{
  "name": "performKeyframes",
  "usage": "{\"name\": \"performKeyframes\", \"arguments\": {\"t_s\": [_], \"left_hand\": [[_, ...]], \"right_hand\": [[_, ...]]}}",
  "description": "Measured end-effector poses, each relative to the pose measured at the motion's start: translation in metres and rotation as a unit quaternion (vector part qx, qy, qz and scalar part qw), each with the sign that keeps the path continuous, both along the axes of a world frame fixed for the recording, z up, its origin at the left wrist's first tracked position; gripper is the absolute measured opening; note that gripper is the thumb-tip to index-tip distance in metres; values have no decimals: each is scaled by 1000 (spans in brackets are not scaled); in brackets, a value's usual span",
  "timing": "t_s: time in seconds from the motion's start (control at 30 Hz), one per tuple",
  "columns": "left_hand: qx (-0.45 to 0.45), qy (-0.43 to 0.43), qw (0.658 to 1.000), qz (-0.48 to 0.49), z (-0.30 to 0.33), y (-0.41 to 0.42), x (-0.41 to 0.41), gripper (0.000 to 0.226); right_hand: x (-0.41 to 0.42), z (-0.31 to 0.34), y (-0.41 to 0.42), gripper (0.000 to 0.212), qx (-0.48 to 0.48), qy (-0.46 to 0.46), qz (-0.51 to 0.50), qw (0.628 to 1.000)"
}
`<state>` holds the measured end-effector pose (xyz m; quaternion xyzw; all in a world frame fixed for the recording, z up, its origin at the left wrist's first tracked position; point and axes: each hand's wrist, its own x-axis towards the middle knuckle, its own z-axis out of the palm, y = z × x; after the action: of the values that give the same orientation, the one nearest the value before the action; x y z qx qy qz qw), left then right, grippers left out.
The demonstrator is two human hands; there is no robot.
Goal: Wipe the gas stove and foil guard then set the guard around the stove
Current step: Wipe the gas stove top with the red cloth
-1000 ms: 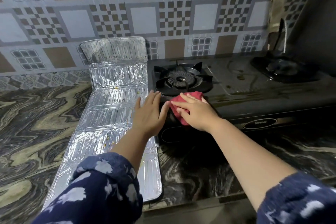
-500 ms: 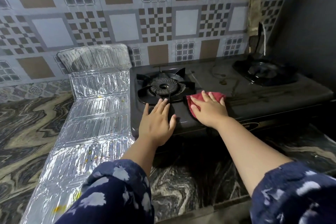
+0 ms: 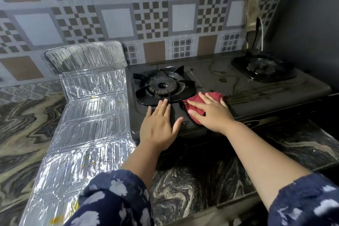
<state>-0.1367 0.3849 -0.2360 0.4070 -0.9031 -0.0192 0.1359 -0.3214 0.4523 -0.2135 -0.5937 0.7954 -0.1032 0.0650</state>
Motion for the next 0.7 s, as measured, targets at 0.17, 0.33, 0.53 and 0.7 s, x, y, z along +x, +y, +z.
{"name": "performKeyframes", "arguments": {"t_s": [0.17, 0.33, 0.53, 0.7], "left_hand": [[-5, -9, 1000, -6, -1, 0, 1, 73], [3, -12, 1000, -8, -1, -1, 1, 72], [0, -6, 1000, -5, -3, 0, 2, 71], [-14, -7, 1000, 0, -3, 0, 1, 88]], "right_hand": [[1, 0, 0, 51, -1, 2, -7, 1000], [1, -1, 1, 44, -11, 7, -10, 1000], [-43, 4, 6, 42, 21, -2, -66, 998], [-71, -1, 18, 43, 17, 18, -100, 995]]}}
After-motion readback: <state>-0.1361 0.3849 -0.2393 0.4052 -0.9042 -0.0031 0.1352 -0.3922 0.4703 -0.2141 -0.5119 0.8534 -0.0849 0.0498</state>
